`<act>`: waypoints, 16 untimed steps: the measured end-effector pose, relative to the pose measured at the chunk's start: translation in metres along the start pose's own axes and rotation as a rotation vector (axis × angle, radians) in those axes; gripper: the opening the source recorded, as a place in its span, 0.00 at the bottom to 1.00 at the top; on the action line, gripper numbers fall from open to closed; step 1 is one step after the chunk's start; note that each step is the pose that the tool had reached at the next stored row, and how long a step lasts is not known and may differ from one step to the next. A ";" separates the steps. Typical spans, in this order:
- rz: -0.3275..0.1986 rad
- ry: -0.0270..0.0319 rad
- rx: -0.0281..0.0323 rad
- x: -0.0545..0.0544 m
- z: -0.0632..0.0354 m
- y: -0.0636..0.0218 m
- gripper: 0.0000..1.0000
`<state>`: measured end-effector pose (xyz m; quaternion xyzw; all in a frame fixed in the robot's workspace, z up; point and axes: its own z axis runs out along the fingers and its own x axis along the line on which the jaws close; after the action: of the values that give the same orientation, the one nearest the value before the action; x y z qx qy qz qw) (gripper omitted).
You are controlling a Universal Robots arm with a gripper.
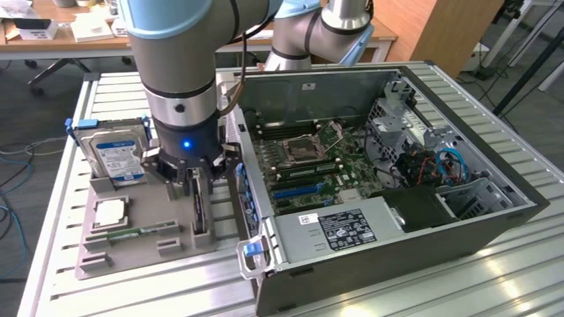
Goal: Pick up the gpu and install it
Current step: 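Pick up the gpu and move the gpu toward the slot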
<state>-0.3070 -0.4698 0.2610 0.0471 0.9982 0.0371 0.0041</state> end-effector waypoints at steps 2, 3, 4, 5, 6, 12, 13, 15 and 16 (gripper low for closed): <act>0.000 0.0000 -0.0002 0.000 0.0021 -0.0002 0.43; 0.000 0.0000 -0.0003 0.000 0.0031 -0.0002 0.43; 0.000 0.0000 -0.0004 0.000 0.0039 -0.0003 0.43; 0.000 0.0000 -0.0006 0.000 0.0047 -0.0003 0.43; 0.000 -0.0001 -0.0007 0.000 0.0054 -0.0004 0.43; 0.000 0.0001 -0.0005 0.000 0.0067 -0.0005 0.43; -0.001 0.0001 -0.0006 0.000 0.0069 -0.0005 0.43; -0.009 0.0008 -0.0005 0.000 0.0069 -0.0005 0.43; -0.015 0.0011 -0.0006 0.000 0.0070 -0.0005 0.43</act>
<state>-0.3071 -0.4698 0.2541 0.0397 0.9985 0.0374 0.0039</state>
